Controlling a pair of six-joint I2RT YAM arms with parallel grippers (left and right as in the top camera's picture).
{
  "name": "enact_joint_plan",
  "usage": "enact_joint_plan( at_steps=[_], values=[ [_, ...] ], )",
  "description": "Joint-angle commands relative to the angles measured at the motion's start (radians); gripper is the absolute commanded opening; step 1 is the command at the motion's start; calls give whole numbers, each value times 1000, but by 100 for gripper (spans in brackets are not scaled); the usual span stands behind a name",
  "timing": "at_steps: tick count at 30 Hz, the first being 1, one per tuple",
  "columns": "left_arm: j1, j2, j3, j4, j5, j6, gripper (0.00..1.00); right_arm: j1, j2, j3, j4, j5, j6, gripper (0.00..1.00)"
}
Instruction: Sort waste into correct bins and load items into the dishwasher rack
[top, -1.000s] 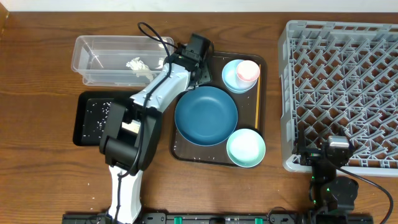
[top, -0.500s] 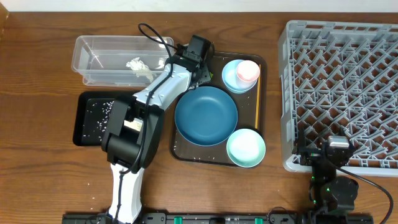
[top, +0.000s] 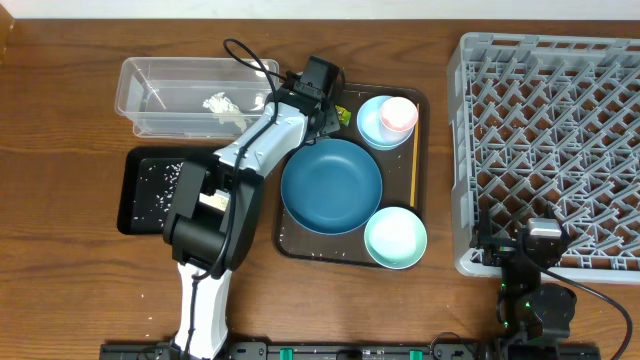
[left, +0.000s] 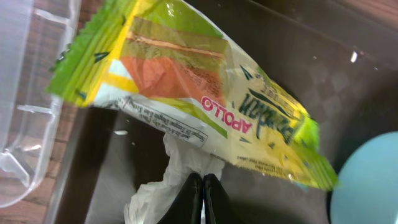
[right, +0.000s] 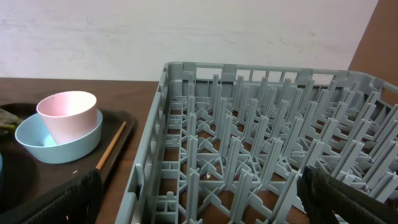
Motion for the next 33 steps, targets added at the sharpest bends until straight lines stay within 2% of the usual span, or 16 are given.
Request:
enact_joint_plan(
  at_steps=[1, 11, 17, 18, 19, 20, 25, 33],
  values=[
    [2, -92, -10, -6, 25, 10, 6, -7, -1, -1, -4, 4, -8, 99],
    [2, -327, -10, -7, 24, 20, 6, -7, -1, -1, -4, 3, -8, 99],
    [2, -356, -10, -14, 24, 37, 7, -7, -1, -1, -4, 3, -8, 99],
    [2, -351, -10, -16, 24, 36, 14, -7, -1, -1, -4, 3, -8, 99],
    [1, -345, -10, -16, 24, 36, 39, -7, -1, -1, -4, 3, -8, 99],
    [1, -335, -10, -16, 24, 36, 48, -7, -1, -1, -4, 3, -8, 99],
    [2, -249, -10, 9, 24, 36, 62, -7, -1, -1, -4, 3, -8, 99],
    [-15, -72, -10, 115, 34, 9, 63, -7, -1, -1, -4, 3, -8, 99]
  ],
)
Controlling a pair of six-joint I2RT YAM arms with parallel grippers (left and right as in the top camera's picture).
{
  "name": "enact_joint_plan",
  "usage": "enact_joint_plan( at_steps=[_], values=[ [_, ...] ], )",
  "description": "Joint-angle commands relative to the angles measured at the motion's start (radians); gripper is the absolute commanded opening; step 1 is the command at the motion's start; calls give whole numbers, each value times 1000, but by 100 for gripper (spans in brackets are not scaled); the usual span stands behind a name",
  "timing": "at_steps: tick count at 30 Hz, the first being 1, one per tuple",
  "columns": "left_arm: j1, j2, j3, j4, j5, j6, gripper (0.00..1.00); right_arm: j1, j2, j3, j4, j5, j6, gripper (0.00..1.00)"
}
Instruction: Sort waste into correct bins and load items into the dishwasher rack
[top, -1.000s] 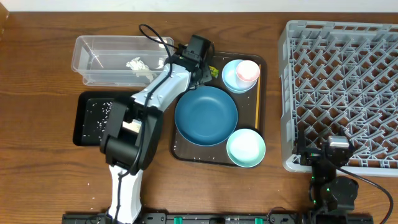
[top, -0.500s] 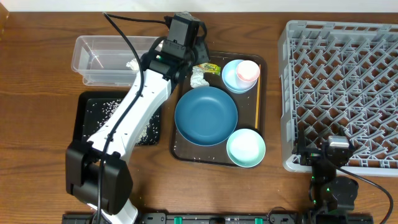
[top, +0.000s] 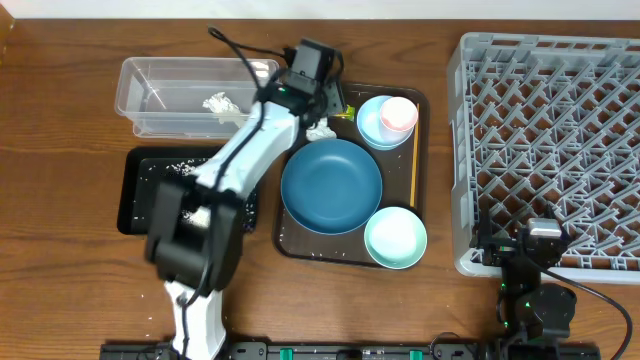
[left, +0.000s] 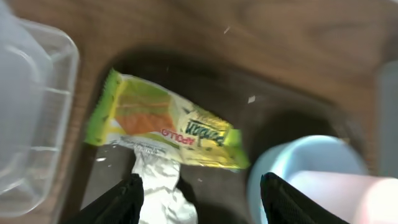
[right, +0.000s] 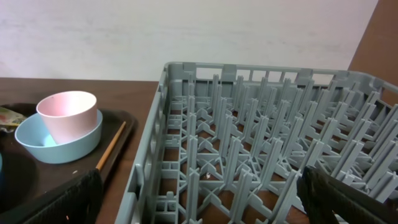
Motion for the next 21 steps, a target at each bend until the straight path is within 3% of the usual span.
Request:
enact_joint_plan(
  at_steps=[1, 15, 21],
  values=[
    [-14, 55, 3, 38, 10, -16, 63, -7, -1, -1, -4, 3, -8, 99],
    [-19, 169, 3, 77, -33, -114, 63, -7, -1, -1, -4, 3, -8, 99],
    [-19, 188, 3, 104, -136, -169, 63, -7, -1, -1, -4, 3, -8, 99]
  ],
)
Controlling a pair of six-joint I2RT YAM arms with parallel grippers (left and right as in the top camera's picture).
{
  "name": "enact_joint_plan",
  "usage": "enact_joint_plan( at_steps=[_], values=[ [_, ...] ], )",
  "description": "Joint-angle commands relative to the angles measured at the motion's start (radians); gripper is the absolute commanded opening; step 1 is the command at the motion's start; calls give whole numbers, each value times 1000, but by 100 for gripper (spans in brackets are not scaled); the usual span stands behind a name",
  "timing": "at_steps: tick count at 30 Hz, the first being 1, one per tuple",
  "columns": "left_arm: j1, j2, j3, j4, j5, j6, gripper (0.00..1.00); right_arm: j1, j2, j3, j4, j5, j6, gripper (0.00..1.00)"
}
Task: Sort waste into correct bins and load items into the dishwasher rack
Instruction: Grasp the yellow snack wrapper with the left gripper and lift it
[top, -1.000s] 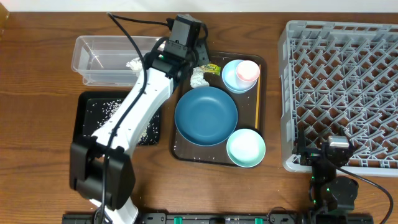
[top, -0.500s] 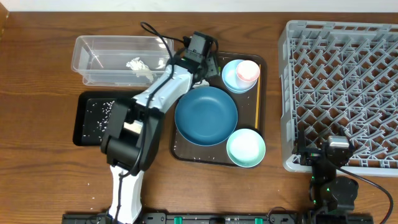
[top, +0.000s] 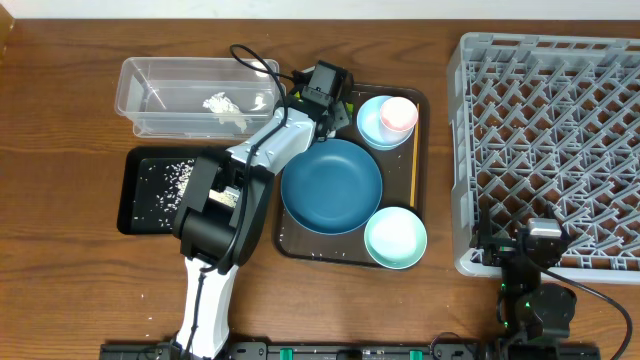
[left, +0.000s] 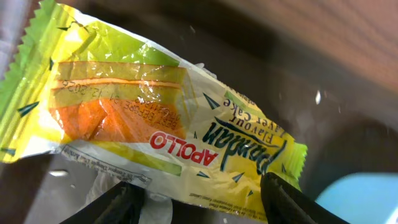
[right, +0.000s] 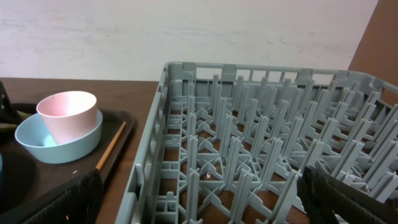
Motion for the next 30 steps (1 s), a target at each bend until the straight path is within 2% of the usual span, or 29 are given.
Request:
enact_joint_plan(
  at_steps=[1, 13, 15, 18, 20, 22, 30],
  values=[
    [2, 33, 3, 32, -70, -42, 63, -7, -1, -1, -4, 3, -8, 99],
    [0, 90, 3, 148, -70, -42, 63, -7, -1, -1, -4, 3, -8, 99],
    [0, 103, 3, 157, -70, -42, 54, -7, -1, -1, -4, 3, -8, 99],
    [0, 109, 3, 155, -70, -41, 28, -7, -1, -1, -4, 3, -8, 99],
    [0, 108, 3, 157, -66, -42, 15, -7, -1, -1, -4, 3, -8, 99],
    [0, 106, 4, 156, -61, -42, 6, -7, -1, -1, -4, 3, -8, 99],
    [0, 43, 4, 125, 25, -26, 6, -7, -1, -1, -4, 3, -8, 99]
  ],
)
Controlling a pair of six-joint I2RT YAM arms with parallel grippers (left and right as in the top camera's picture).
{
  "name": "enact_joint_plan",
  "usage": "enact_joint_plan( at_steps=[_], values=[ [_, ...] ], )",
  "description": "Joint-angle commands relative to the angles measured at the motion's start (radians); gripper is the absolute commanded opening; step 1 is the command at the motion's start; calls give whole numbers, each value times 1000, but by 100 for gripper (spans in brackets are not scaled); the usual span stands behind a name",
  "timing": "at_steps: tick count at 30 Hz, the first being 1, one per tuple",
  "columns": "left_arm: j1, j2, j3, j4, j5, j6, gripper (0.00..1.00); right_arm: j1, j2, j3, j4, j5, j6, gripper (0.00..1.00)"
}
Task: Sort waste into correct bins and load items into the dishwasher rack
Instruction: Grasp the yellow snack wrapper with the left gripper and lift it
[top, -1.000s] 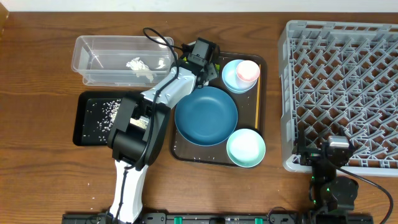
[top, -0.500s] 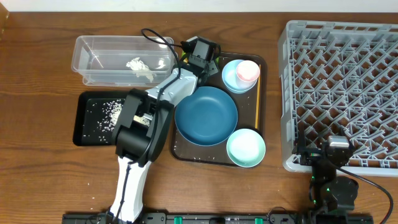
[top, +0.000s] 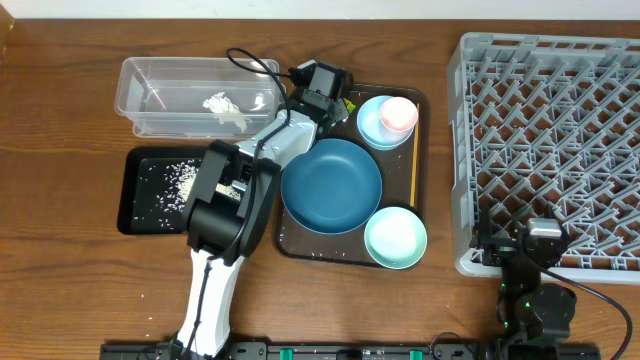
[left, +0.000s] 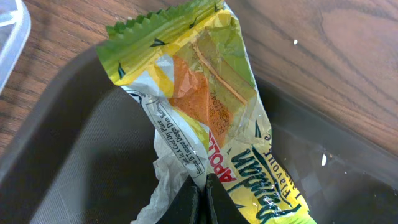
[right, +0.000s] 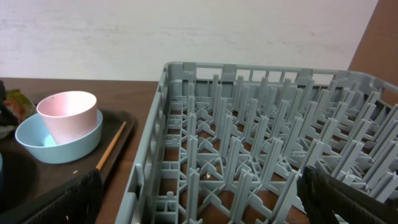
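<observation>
A yellow-green snack wrapper (left: 211, 106) lies in the far left corner of the dark tray (left: 74, 143), its far end over the rim. My left gripper (left: 201, 202) is shut on the wrapper's near white edge, next to a crumpled white tissue (left: 165, 186). Overhead, the left gripper (top: 333, 103) is at the tray's back left corner. The tray also carries a blue plate (top: 331, 186), a teal bowl (top: 395, 237), a pink cup (top: 399, 113) in a light blue bowl (top: 372, 127), and a chopstick (top: 415, 165). My right gripper (right: 199, 202) is open by the grey rack (right: 261, 155).
A clear bin (top: 160, 85) holding a white tissue stands left of the tray at the back. A black bin (top: 140, 215) with white crumbs sits in front of it. The dishwasher rack (top: 555, 150) fills the right side of the table.
My left gripper, open over the flat wrapper before, is now shut on its near edge. The wrapper has turned and points away from the fingers. The right arm has not moved.
At first my left gripper was shut low by the wrapper and tissue. Then it was open and higher above the tray corner. Then it was open close over the wrapper, and now it is shut on the wrapper. The right arm stayed still.
</observation>
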Motion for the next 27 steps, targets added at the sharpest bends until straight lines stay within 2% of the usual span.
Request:
enact_joint_plan(
  at_steps=[1, 13, 27],
  values=[
    [-5, -38, 2, -42, 80, 12, 6, -7, -1, -1, -4, 3, -8, 99],
    [-5, -247, 2, -248, 95, 13, 6, -7, -1, -1, -4, 3, -8, 99],
    [-5, -420, 2, -294, 95, 45, 6, -7, -1, -1, -4, 3, -8, 99]
  ],
)
